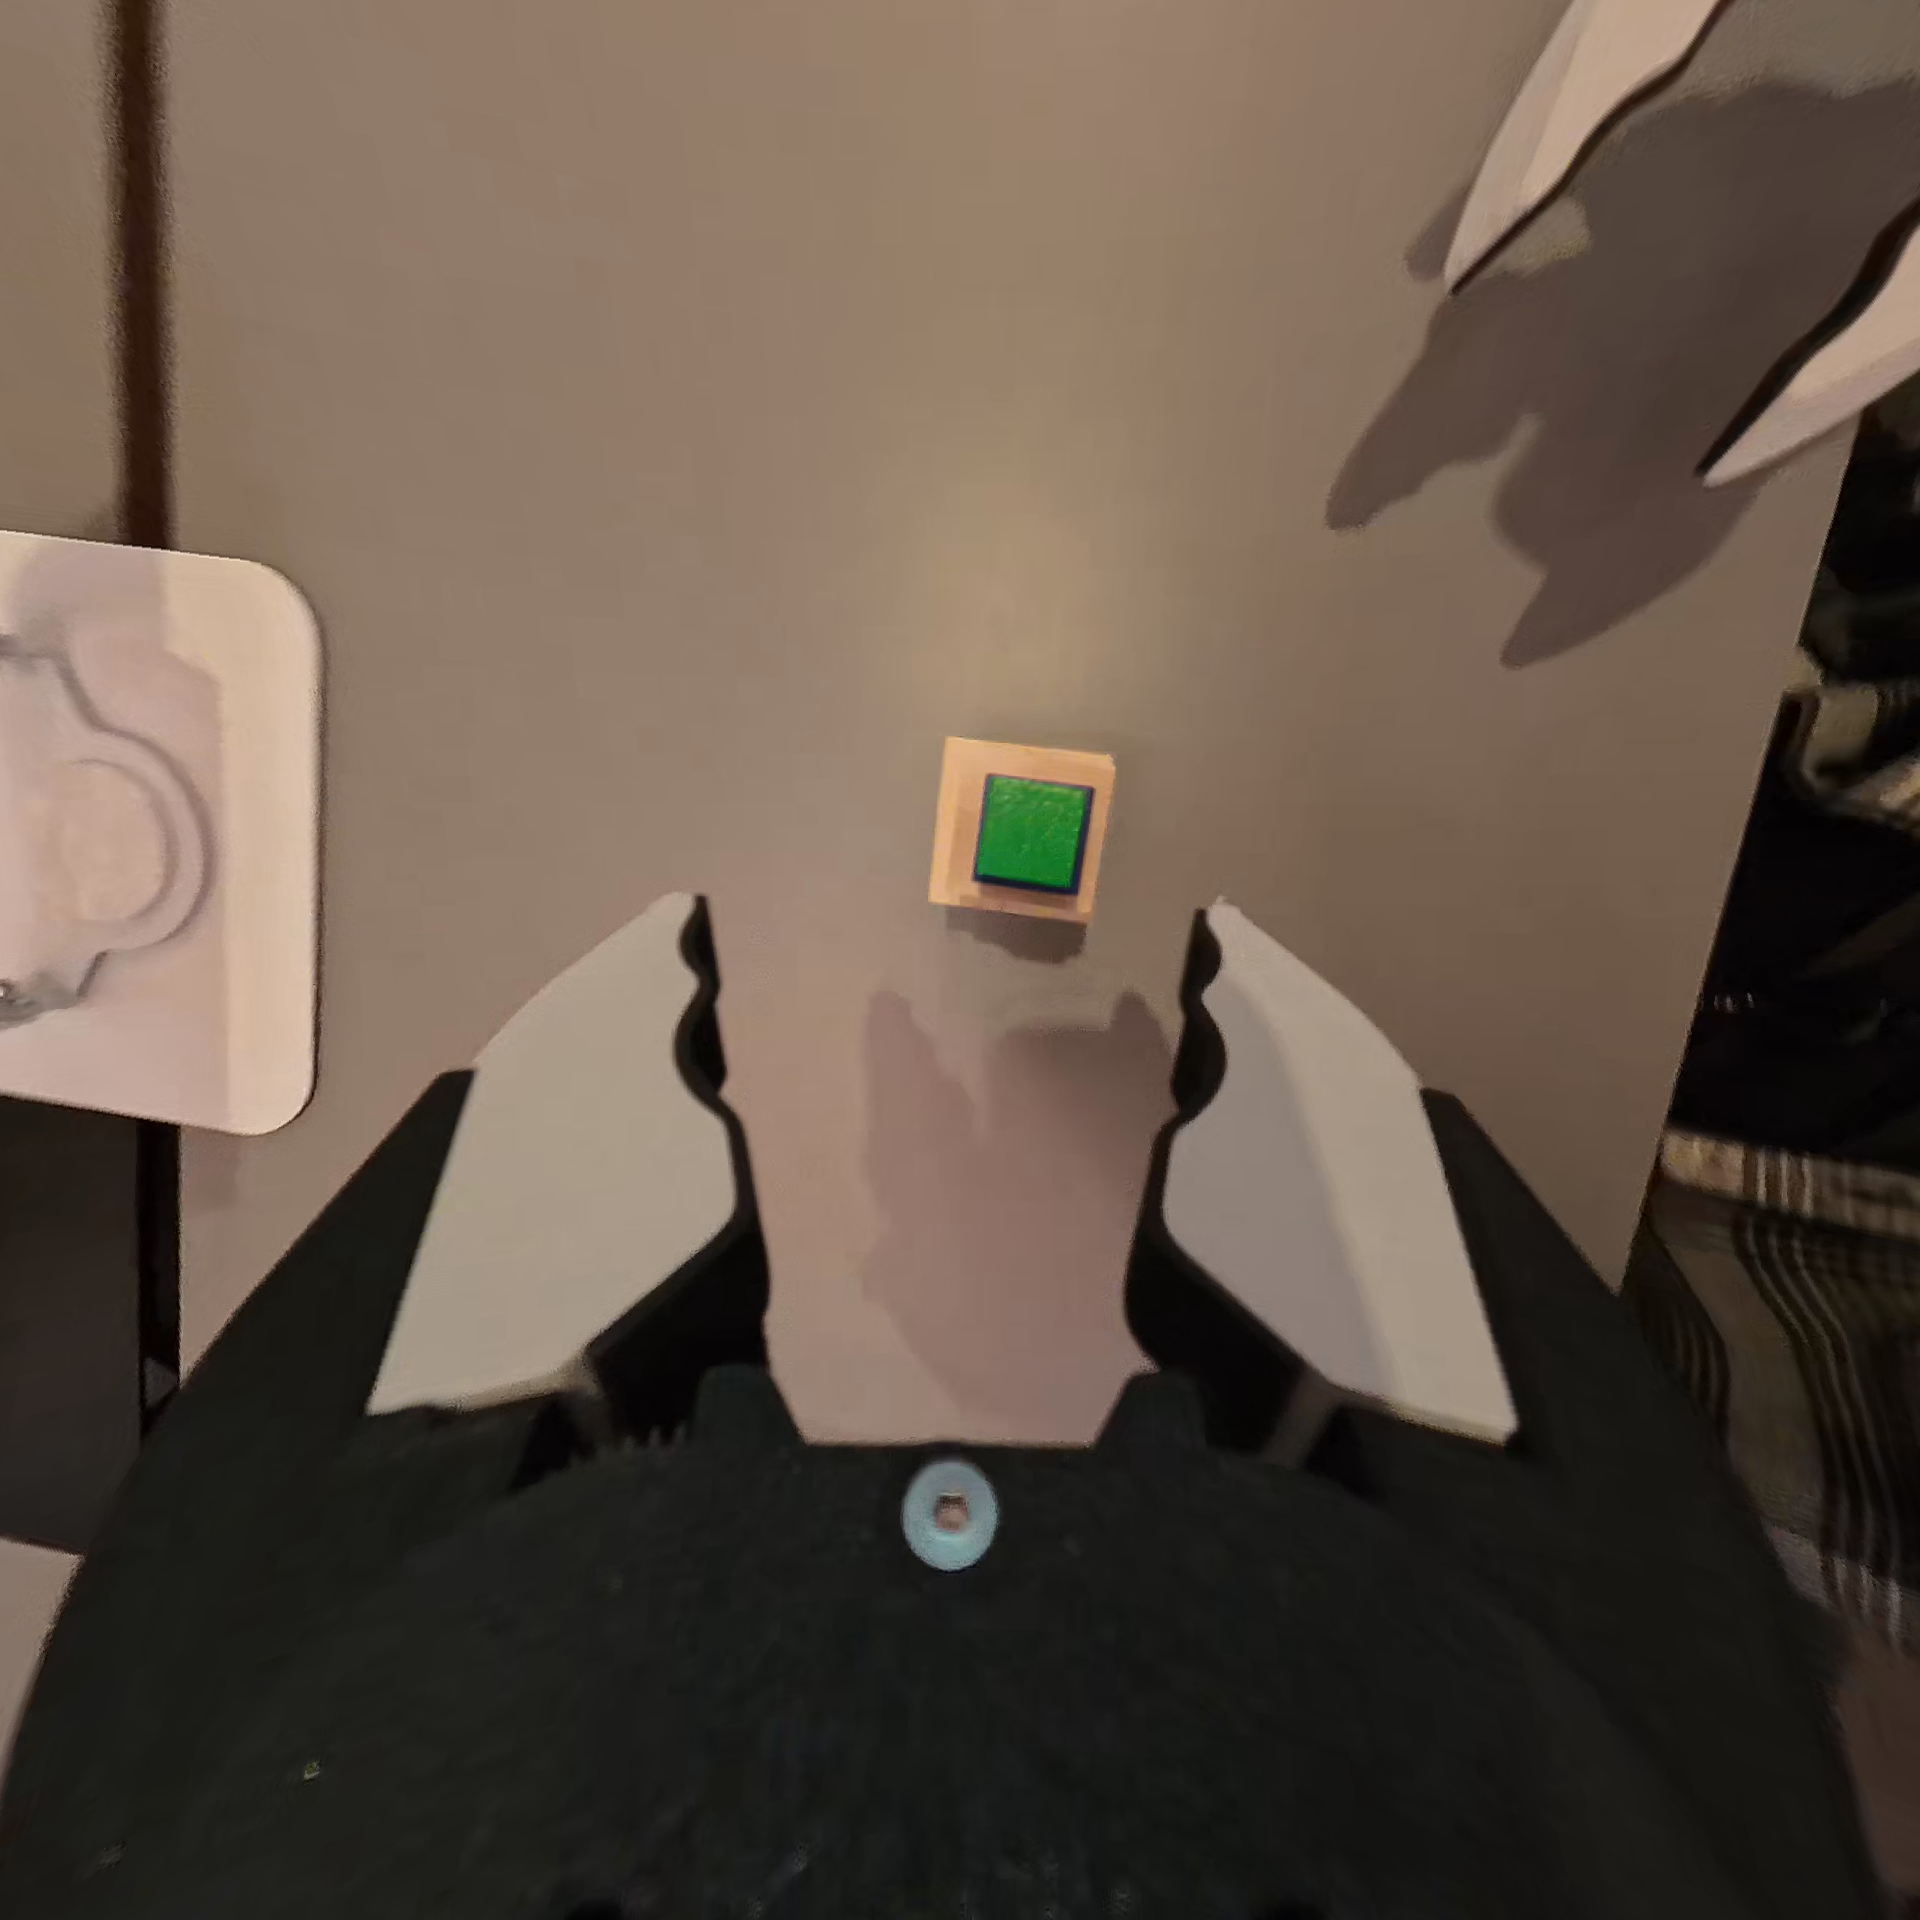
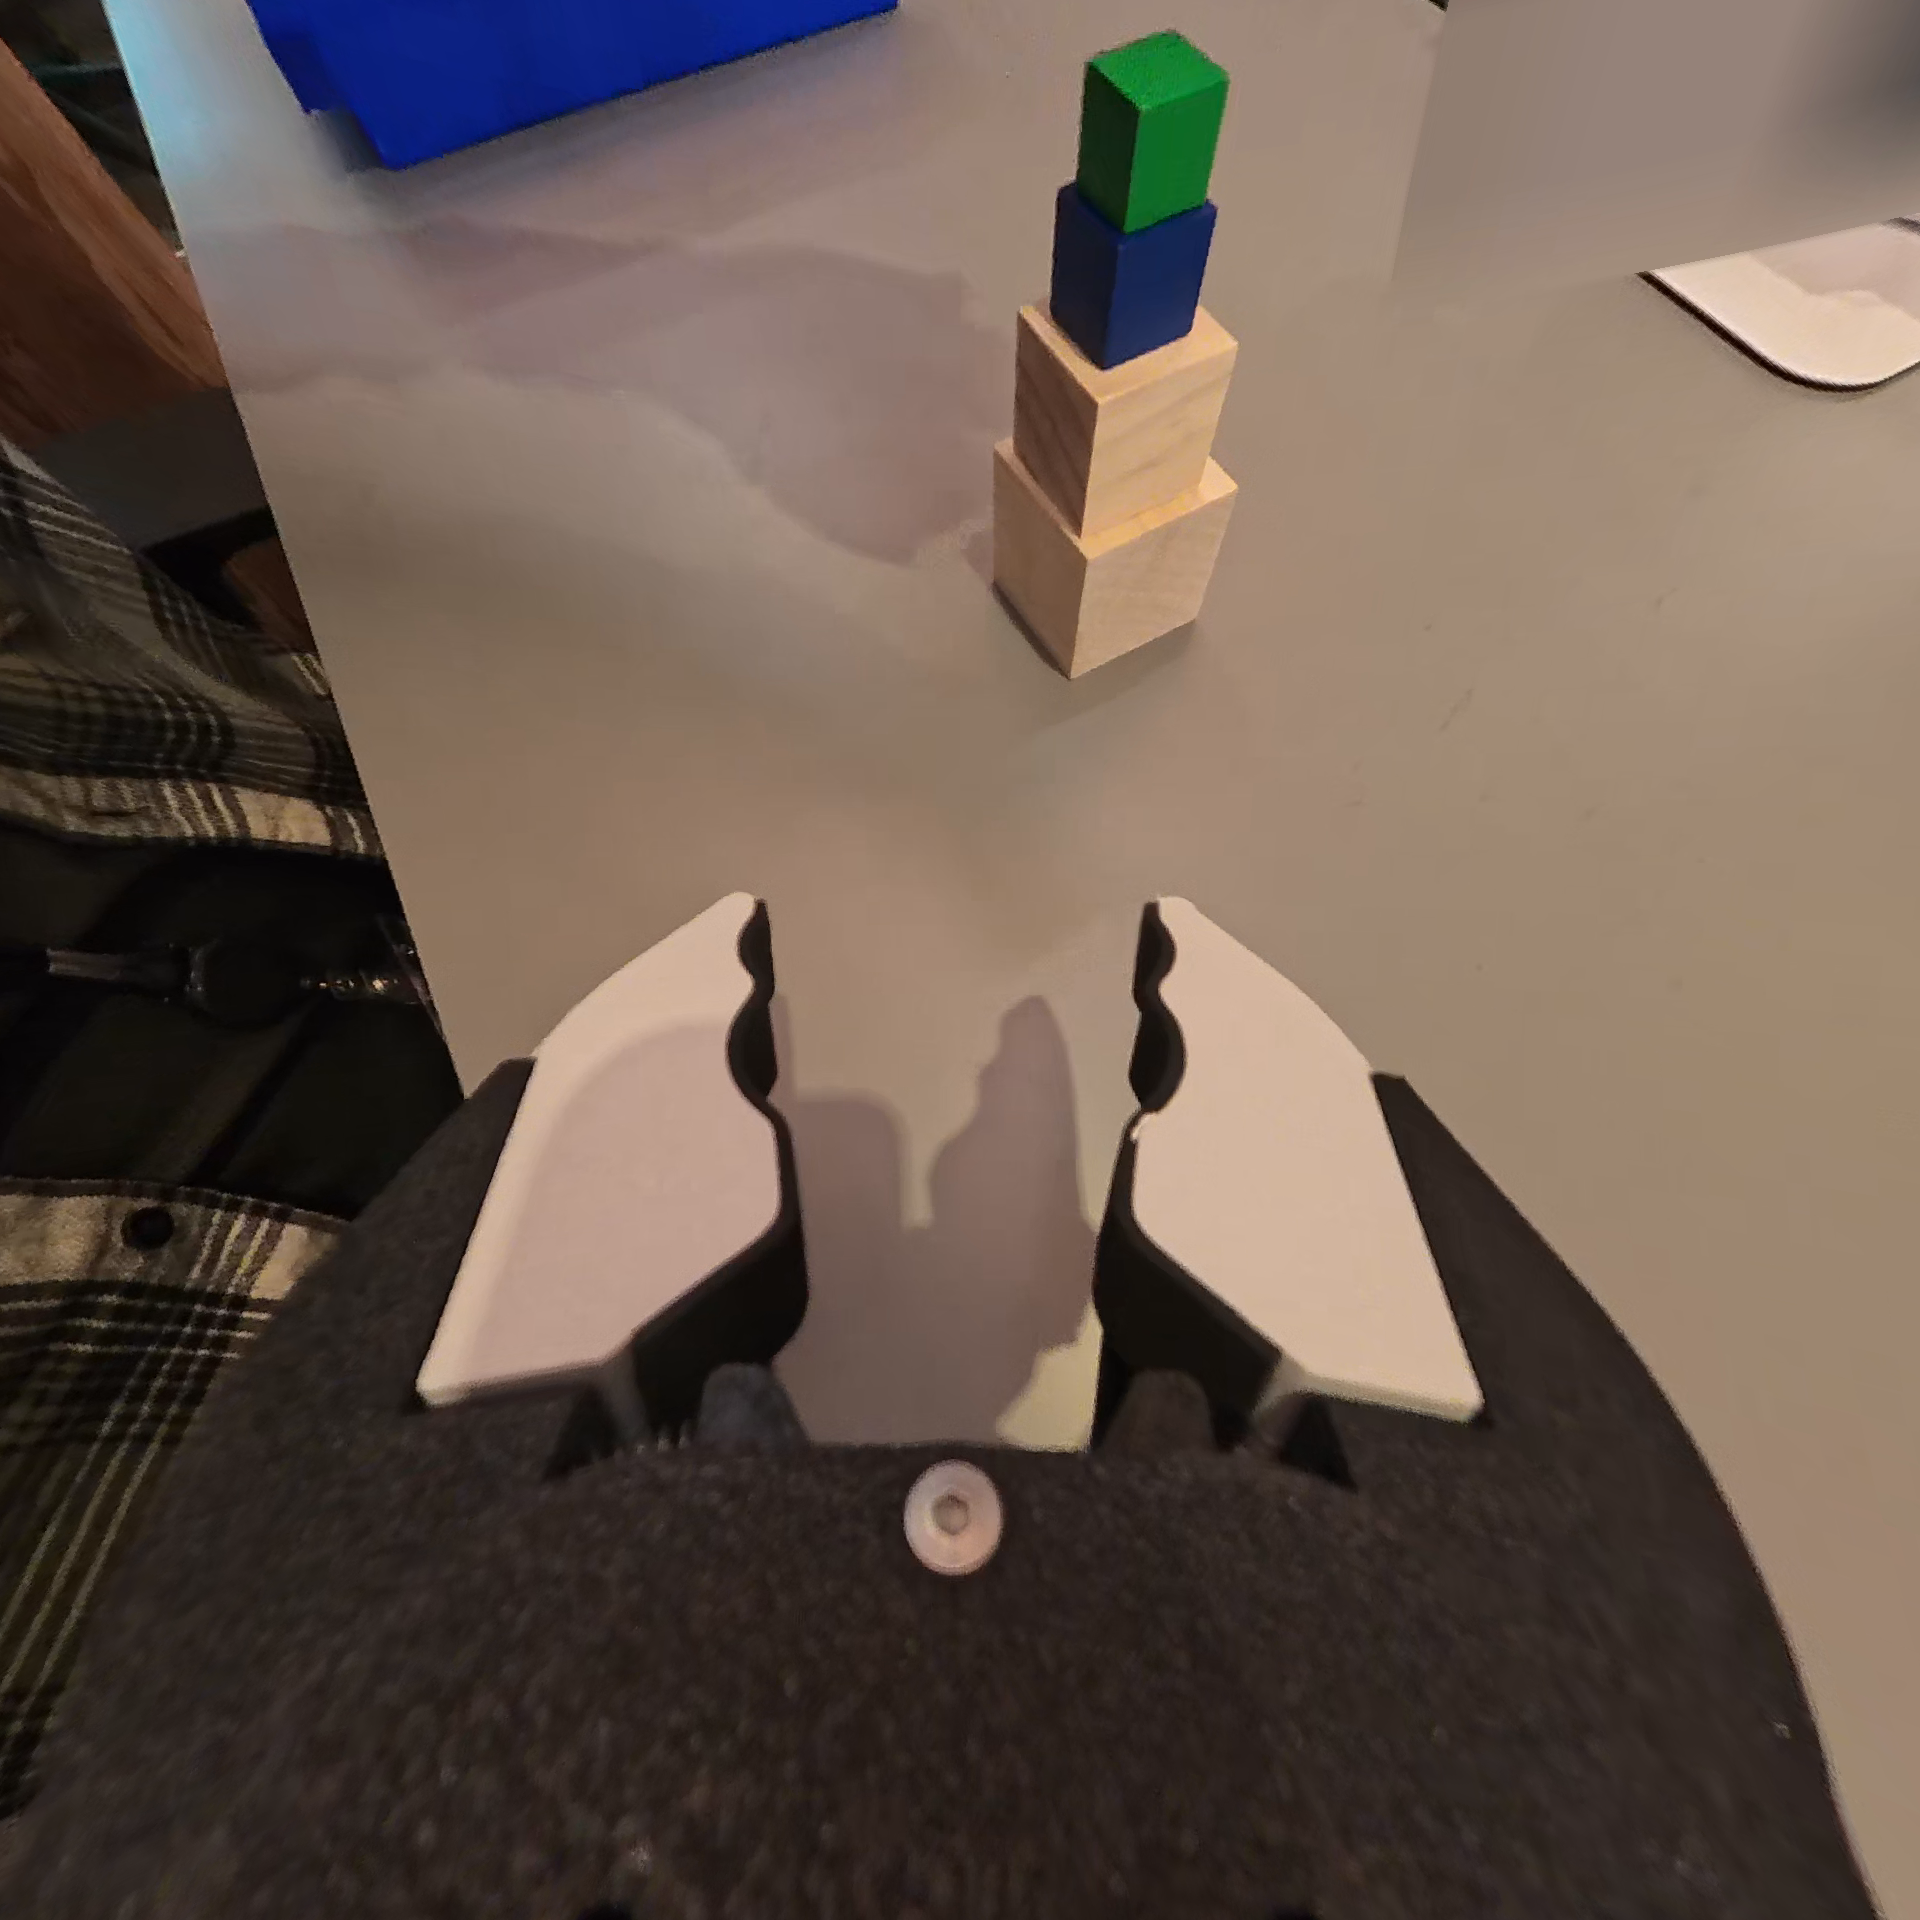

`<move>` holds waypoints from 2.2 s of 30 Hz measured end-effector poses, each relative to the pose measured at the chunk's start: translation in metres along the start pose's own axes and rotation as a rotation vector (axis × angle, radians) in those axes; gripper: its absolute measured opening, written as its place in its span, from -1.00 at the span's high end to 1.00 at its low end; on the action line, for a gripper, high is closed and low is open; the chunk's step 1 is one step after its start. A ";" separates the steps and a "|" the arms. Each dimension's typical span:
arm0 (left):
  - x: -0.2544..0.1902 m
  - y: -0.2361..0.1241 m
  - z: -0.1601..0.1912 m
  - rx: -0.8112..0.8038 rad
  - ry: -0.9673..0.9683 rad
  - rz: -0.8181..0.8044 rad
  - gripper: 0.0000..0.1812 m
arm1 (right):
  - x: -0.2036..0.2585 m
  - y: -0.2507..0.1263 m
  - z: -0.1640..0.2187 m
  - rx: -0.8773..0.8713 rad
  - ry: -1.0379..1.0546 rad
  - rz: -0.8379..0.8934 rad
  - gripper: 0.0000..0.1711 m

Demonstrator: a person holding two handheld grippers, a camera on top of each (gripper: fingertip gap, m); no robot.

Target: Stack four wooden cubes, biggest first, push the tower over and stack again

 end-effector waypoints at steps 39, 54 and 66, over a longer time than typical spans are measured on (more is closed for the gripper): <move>-0.061 -0.087 0.198 -0.968 -0.542 -0.617 0.06 | -0.048 0.119 -0.071 0.206 0.603 0.029 1.00; -0.057 -0.064 0.196 -0.919 -0.526 -0.563 0.05 | -0.031 0.141 -0.099 0.232 0.421 0.003 1.00; -0.072 -0.050 0.171 -0.978 -0.372 -0.491 0.10 | -0.025 0.098 -0.078 0.117 0.360 0.050 0.88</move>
Point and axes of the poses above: each gripper's, where its closed fingertips meet, y out along the fingers, z out of its underside, x = y × z across the jaws, the point moved 1 cm from there along -y, back along the fingers, and after that the axes turned 1 degree about x, right-handed, at the moved point
